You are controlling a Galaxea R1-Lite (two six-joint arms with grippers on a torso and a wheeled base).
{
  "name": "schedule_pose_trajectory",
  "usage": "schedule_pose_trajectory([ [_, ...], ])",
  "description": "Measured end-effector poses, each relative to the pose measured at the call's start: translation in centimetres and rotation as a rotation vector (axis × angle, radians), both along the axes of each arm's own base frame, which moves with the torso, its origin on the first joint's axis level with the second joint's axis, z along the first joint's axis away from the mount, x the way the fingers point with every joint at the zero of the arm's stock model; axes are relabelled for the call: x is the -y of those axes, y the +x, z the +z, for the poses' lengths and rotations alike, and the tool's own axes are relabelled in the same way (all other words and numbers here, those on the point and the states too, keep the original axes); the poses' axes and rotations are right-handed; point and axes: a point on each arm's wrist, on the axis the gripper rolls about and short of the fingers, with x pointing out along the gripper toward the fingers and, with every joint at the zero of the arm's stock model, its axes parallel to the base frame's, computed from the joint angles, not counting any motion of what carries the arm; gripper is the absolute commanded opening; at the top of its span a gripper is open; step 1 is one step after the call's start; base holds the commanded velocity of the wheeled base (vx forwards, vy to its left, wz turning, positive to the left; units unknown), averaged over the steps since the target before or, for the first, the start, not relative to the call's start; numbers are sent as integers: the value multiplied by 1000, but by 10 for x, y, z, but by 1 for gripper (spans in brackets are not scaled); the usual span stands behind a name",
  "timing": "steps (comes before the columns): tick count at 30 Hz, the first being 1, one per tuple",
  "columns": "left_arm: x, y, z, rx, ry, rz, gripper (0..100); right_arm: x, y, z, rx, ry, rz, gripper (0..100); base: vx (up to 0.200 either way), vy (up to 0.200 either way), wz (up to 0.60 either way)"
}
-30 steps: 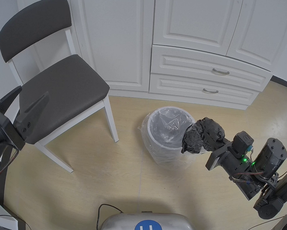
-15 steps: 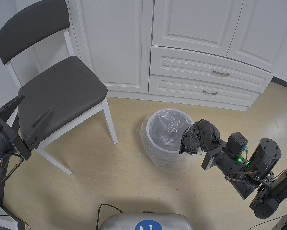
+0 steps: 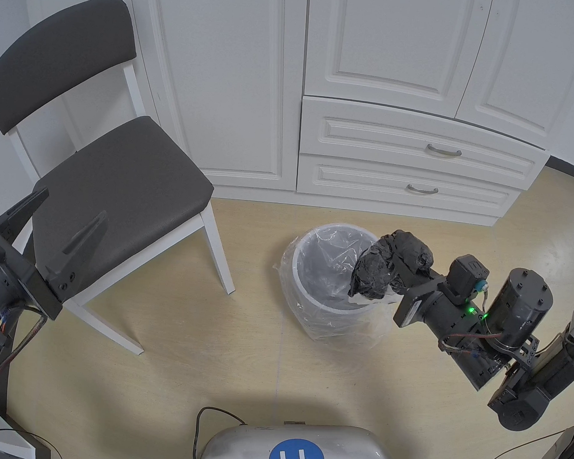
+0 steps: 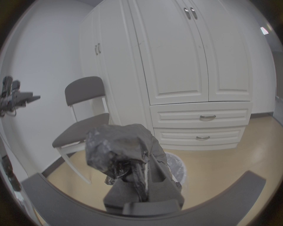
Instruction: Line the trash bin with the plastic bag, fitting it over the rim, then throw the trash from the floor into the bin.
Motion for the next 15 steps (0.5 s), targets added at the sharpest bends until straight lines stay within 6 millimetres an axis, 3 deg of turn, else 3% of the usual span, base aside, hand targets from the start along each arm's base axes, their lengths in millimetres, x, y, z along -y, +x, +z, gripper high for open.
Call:
schedule_pose_trajectory([
  [6,0,0,1,2,-2,0,100,-14,21,10,17,143,-28,0,0,0,0],
  [15,0,0,1,6,-4,2,100,-25,58,43,143,294,-56,0,0,0,0],
])
